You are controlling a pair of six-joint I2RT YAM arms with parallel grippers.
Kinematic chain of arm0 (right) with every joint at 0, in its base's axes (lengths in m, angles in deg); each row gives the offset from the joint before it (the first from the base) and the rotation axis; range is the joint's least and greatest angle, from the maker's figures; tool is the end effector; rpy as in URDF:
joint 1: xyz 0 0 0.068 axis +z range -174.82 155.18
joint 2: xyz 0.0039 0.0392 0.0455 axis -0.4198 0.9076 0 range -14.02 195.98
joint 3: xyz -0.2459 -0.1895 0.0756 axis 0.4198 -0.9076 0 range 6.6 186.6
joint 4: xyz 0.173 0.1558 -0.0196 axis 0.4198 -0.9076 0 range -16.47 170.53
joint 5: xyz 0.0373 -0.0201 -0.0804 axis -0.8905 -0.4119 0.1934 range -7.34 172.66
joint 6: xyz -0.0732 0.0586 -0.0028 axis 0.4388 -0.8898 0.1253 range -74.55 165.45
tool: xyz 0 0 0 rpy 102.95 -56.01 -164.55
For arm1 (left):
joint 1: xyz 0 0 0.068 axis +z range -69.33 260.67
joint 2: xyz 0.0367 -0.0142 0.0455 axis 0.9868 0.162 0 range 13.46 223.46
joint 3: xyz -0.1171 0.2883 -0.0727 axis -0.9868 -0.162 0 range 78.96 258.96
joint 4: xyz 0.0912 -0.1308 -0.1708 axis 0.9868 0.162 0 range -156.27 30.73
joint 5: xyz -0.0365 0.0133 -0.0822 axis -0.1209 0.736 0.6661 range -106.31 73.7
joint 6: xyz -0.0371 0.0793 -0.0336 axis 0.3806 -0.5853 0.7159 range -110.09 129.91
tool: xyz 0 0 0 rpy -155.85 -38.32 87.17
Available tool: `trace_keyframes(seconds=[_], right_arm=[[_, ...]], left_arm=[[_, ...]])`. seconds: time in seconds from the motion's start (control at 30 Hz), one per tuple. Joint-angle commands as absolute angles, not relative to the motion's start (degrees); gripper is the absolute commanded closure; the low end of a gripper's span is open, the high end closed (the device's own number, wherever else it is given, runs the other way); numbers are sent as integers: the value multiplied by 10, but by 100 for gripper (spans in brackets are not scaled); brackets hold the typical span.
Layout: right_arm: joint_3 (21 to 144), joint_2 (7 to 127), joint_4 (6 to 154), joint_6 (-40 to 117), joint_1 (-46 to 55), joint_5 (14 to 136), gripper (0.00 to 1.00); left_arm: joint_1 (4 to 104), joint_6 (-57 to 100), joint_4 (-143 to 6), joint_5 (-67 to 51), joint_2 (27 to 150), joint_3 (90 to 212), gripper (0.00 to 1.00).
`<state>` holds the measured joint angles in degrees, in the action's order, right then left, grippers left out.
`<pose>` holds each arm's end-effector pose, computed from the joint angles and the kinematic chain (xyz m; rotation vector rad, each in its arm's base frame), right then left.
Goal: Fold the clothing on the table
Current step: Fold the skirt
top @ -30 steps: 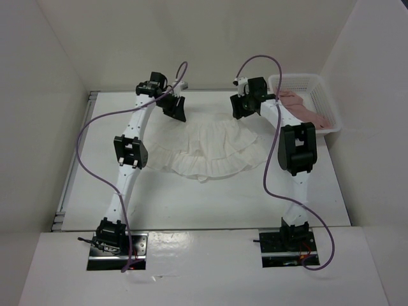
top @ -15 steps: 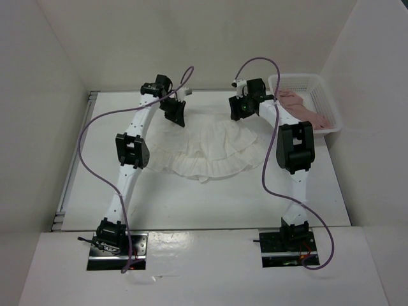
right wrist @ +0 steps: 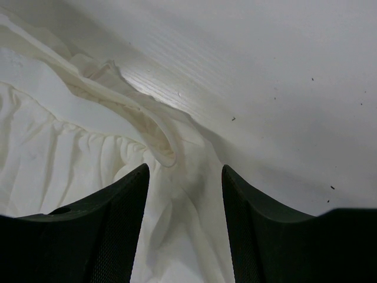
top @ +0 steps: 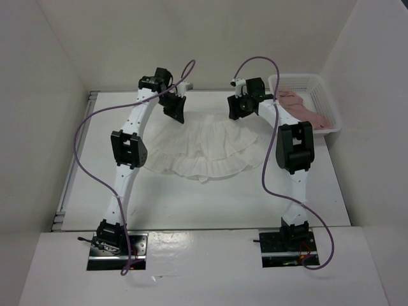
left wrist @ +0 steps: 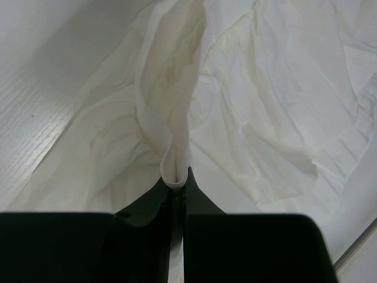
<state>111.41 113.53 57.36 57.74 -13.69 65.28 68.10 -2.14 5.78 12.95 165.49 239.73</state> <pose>0.5243 0.1290 0.2219 -0.6190 2.2697 0.3494 0.5429 -0.1635 0.2200 0.7120 2.5064 -0.6817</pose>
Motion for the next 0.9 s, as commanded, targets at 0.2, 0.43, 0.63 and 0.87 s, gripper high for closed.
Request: trace_keyframes(seconds=[0.2, 0.43, 0.63, 0.87], right_arm=[[1177, 1168, 572, 583, -115, 645, 46], [1209, 1204, 550, 588, -109, 645, 49], [1177, 1186, 550, 605, -109, 650, 50], [1154, 1163, 565, 610, -109, 650, 100]], left_arm=[[679, -20, 63, 118, 1610, 2366, 100], [679, -20, 68, 113, 1593, 2349, 100], [679, -20, 69, 113, 1593, 2349, 100], [679, -20, 69, 113, 1593, 2349, 100]])
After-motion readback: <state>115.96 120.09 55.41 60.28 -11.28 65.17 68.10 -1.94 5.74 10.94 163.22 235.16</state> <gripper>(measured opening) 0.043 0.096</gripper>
